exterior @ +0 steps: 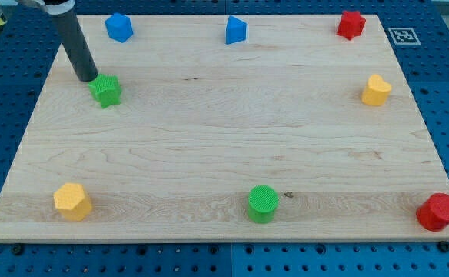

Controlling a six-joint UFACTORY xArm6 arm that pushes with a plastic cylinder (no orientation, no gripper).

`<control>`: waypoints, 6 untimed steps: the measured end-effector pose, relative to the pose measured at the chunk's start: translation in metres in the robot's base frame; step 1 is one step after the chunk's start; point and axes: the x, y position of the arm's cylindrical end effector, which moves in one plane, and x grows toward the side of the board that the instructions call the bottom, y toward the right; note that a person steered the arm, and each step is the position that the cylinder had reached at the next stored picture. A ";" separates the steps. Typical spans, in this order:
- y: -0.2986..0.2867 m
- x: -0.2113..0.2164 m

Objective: Keep the green star vertically above the green circle

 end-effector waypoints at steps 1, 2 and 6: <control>0.000 0.017; 0.001 0.023; 0.048 0.028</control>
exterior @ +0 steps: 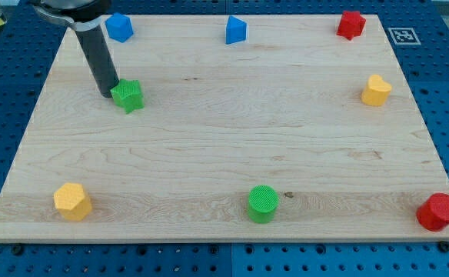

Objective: Keep the green star vertically above the green circle

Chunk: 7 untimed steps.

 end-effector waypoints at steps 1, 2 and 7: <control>0.018 0.000; 0.025 0.000; 0.070 0.000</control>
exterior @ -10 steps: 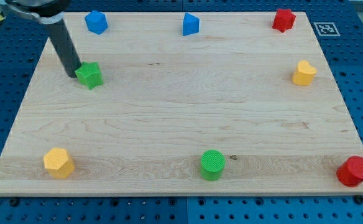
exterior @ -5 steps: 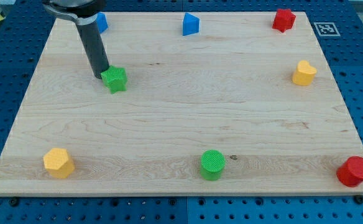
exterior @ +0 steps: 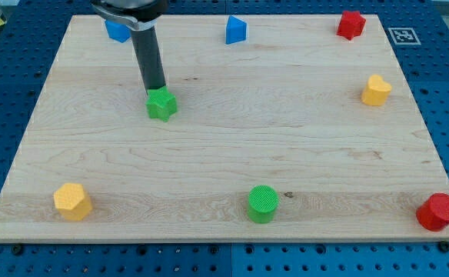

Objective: Keep the green star vertically above the green circle

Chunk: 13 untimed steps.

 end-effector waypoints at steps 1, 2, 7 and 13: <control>0.011 0.001; 0.012 0.001; -0.002 0.024; 0.037 0.049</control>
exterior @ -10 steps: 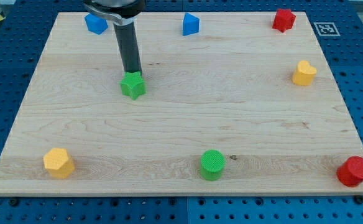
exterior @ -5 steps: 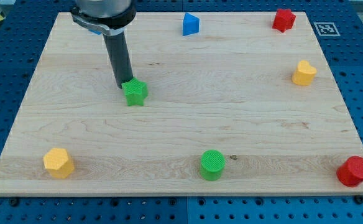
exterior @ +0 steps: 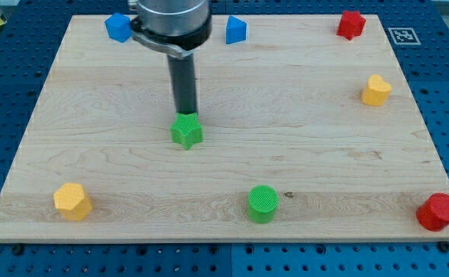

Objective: Keep the green star vertically above the green circle

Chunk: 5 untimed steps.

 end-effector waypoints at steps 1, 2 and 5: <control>-0.025 0.003; -0.024 0.019; 0.007 0.042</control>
